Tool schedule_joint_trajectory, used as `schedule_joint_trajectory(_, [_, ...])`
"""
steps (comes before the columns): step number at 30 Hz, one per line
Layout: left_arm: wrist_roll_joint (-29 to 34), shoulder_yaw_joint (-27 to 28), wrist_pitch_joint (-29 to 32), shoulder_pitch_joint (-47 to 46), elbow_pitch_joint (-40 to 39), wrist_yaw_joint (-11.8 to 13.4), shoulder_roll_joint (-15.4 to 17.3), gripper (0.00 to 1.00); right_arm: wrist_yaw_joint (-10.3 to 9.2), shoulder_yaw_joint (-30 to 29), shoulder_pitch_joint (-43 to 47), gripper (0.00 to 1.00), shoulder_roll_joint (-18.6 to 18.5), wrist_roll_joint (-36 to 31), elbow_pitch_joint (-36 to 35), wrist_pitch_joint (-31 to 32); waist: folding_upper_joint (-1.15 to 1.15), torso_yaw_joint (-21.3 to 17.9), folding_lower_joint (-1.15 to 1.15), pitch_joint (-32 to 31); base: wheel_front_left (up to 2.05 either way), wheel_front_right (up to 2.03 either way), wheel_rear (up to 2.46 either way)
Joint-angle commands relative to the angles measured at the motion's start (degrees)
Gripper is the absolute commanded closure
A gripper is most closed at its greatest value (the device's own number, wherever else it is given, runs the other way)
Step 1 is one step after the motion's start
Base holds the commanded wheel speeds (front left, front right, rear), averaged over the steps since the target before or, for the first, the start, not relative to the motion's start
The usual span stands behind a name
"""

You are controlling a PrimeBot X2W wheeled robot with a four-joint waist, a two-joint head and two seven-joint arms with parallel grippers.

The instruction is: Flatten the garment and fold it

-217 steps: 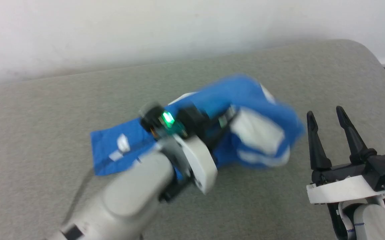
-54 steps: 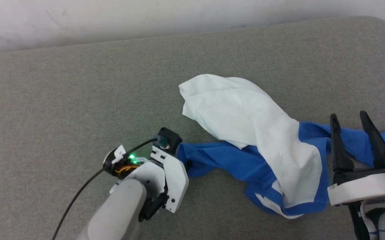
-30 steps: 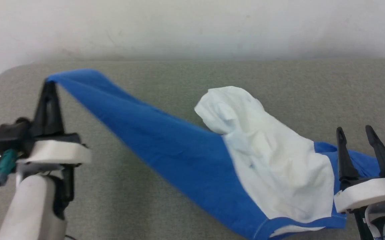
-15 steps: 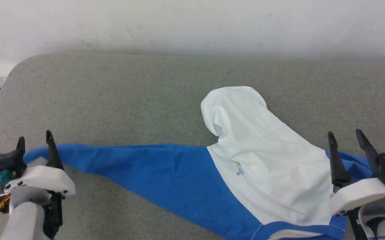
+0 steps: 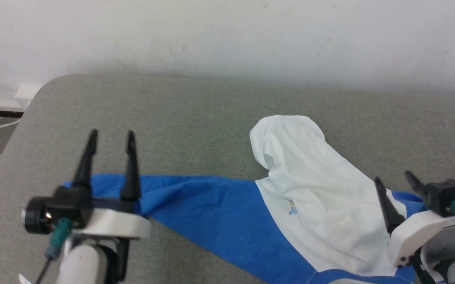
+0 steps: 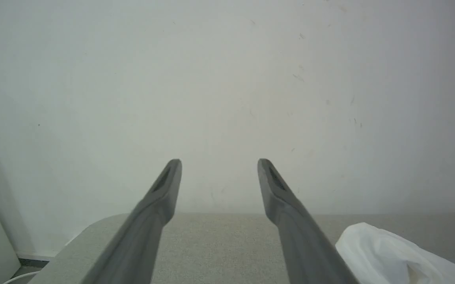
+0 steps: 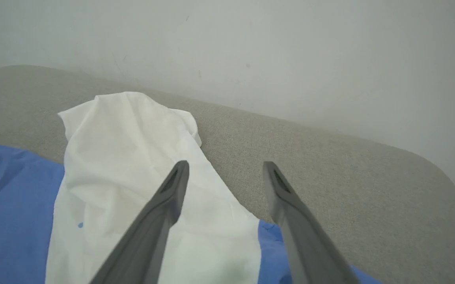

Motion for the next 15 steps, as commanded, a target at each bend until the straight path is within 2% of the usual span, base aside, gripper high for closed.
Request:
schedule_joint_trajectory(1, [1.4, -1.1, -0.3, 2.6, -1.6, -0.7, -1.0, 0.0, -0.12, 1.9, -0.7, 0.0, -1.9, 1.8, 0.5, 2.8, 0.0, 1.4, 0.0, -0.1, 0.0, 0.0, 0.0])
schedule_joint_trajectory(6, [3.0, -3.5, -0.3, 6.6, -2.9, -2.4, -4.6, 0.0, -0.12, 8.2, -5.3, 0.0, -10.2, 7.7, 3.3, 14.1, 0.0, 4.0, 0.0, 1.8, 0.0, 0.0, 0.0])
schedule_joint_trajectory(10, [3.7, -4.1, -0.3, 6.9, -1.8, -3.8, -6.4, 0.0, -0.12, 13.0, -10.5, 0.0, -15.9, 12.5, 8.4, 23.6, 0.0, 6.4, 0.0, 3.9, 0.0, 0.0, 0.0])
schedule_joint_trajectory(15, [4.1, -4.2, -0.3, 5.7, -0.5, -5.4, -7.9, 0.0, -0.12, 17.2, -17.0, 0.0, -21.0, 15.0, 15.7, 28.8, 0.0, 9.6, 0.0, 6.0, 0.0, 0.0, 0.0])
